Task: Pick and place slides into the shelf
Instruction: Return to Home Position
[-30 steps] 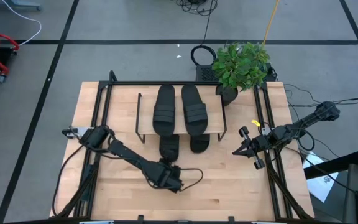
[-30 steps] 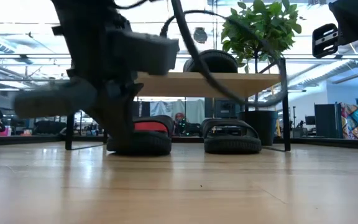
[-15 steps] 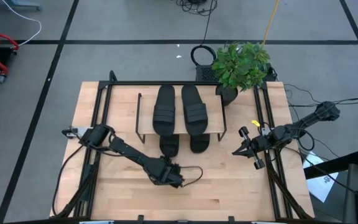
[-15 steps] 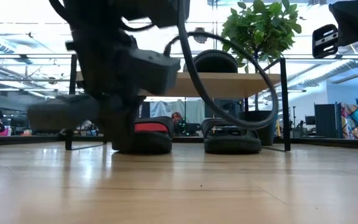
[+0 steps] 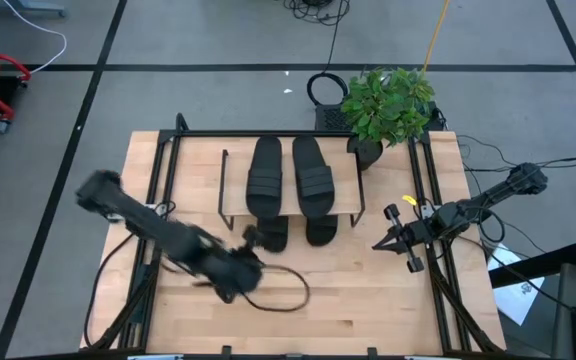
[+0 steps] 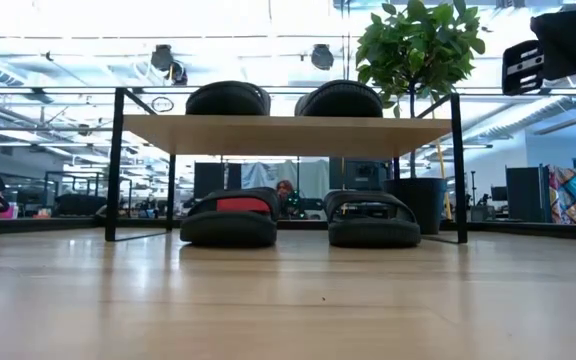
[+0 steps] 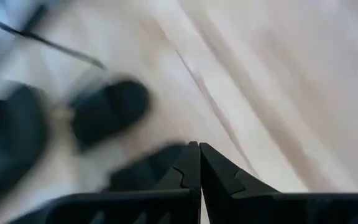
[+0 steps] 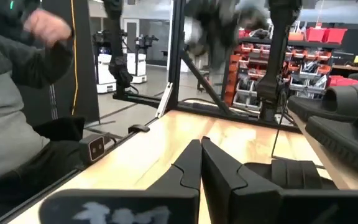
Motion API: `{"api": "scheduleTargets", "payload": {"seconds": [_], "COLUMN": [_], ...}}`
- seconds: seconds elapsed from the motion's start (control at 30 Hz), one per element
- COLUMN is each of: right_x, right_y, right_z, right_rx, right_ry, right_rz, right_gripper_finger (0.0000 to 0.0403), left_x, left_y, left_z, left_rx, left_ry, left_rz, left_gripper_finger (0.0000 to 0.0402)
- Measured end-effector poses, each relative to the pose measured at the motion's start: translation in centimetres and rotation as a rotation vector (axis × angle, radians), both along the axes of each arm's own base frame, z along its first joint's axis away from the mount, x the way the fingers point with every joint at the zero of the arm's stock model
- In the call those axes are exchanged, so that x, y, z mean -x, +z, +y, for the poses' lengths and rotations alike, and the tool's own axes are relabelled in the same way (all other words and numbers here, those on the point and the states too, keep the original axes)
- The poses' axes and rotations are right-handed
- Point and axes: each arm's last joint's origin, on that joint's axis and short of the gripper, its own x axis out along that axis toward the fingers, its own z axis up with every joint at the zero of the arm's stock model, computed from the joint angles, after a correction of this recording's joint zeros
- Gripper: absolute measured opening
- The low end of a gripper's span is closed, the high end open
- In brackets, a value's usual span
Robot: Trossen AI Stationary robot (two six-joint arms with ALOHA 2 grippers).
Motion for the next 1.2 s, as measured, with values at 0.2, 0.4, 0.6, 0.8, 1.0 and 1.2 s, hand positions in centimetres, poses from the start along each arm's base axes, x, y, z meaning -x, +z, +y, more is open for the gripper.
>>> {"api": "scheduleTargets", "payload": {"seconds": [0.2,0.4,0.6,0.8,1.0,1.2], "right_x": [-0.3,-0.8,-1.0,-0.9,-0.6,0.5], "right_y": [0.4,1.2,2.6,3.8,3.7,4.0], "right_z": [-0.6,-2.0,-3.5,-4.2,-4.6,-4.5], "right_rx": [0.035,0.048,0.031,-0.011,-0.007,-0.073], "right_ry": [-0.060,-0.170,-0.238,-0.210,-0.248,-0.218], "right_rz": [-0.031,-0.024,0.032,0.067,0.083,0.067], "right_gripper_finger": [0.0000,0.0000,0.0000,0.0000,0.0000,0.0000], "left_x": [5.0,9.0,12.8,16.4,18.6,20.4], "left_y": [7.8,7.0,3.0,-1.9,-7.6,-9.0], "left_z": [3.4,8.6,12.5,13.7,14.6,14.7], "left_rx": [0.137,0.253,0.358,0.432,0.447,0.438], "left_ry": [-0.140,-0.231,-0.064,-0.014,0.066,0.033], "left_rz": [-0.359,-0.624,-0.831,-1.023,-1.154,-1.148], "left_gripper_finger": [0.0000,0.0000,0.0000,0.0000,0.0000,0.0000]}}
